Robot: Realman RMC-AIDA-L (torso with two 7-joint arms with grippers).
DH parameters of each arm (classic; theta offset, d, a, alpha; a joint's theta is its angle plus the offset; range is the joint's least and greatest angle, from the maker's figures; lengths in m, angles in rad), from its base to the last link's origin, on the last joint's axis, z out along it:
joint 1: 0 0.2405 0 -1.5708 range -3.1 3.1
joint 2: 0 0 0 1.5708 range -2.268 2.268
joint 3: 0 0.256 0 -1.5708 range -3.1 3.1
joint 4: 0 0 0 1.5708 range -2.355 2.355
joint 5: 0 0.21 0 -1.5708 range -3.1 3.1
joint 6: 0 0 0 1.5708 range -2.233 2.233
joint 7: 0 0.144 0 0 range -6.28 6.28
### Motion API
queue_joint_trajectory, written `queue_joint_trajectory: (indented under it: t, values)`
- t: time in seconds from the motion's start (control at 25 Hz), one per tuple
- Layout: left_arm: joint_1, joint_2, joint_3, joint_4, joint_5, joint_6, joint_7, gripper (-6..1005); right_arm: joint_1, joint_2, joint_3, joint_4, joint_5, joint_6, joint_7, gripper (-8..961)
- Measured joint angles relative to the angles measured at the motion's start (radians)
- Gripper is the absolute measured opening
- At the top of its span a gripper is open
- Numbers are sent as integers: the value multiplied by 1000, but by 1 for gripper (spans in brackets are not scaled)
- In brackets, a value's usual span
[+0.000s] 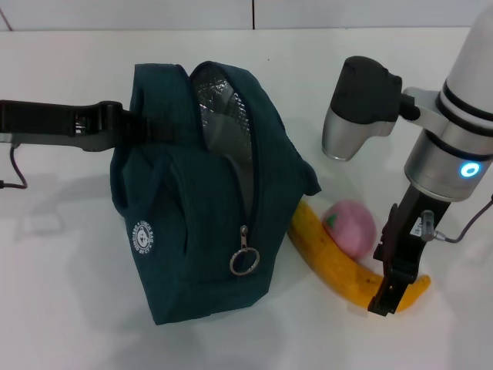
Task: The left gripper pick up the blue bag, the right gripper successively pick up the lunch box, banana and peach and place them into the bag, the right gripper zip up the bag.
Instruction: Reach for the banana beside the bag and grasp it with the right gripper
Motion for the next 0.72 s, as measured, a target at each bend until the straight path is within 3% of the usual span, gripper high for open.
queue_joint_trajectory:
  t: [0.52, 0.72]
  values:
    - [-3, -2, 0, 0, -1, 0, 0, 39, 2, 0, -95, 26, 16, 70, 23, 881]
    - [-3, -2, 0, 0, -1, -1, 3, 39, 2, 0, -107, 26, 16, 84, 29, 807]
